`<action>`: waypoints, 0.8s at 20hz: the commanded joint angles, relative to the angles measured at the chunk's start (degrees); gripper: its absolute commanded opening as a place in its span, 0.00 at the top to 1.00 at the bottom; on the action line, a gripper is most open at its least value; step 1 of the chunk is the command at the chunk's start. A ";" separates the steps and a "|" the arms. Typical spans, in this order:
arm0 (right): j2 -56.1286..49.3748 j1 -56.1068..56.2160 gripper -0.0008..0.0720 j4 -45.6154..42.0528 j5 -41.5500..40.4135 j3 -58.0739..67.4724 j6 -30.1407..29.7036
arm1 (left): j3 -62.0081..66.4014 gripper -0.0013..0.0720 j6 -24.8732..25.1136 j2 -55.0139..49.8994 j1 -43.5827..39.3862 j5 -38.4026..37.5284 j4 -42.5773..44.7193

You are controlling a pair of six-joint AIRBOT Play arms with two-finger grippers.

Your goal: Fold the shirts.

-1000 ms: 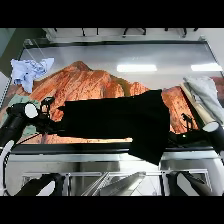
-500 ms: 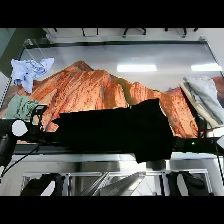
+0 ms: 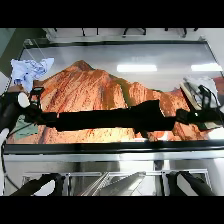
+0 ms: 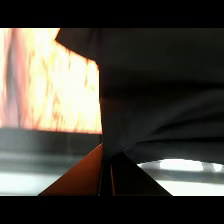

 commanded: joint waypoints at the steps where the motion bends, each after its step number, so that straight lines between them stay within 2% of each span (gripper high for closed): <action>1: -11.78 3.96 0.96 0.44 -5.81 7.78 -1.22 | 7.48 0.96 1.84 -8.90 1.18 0.83 -2.75; 4: -18.29 5.40 0.96 0.81 -10.67 12.35 -0.35 | 12.72 0.96 1.84 -15.19 1.25 0.70 -2.62; 9: -26.43 5.38 0.96 1.77 -12.70 15.69 -0.61 | 19.26 0.96 1.84 -24.33 1.16 -3.87 -2.71; 16: -30.14 5.42 0.95 5.44 -18.45 15.69 -4.72 | 19.76 0.96 1.84 -26.05 1.22 -3.93 -2.67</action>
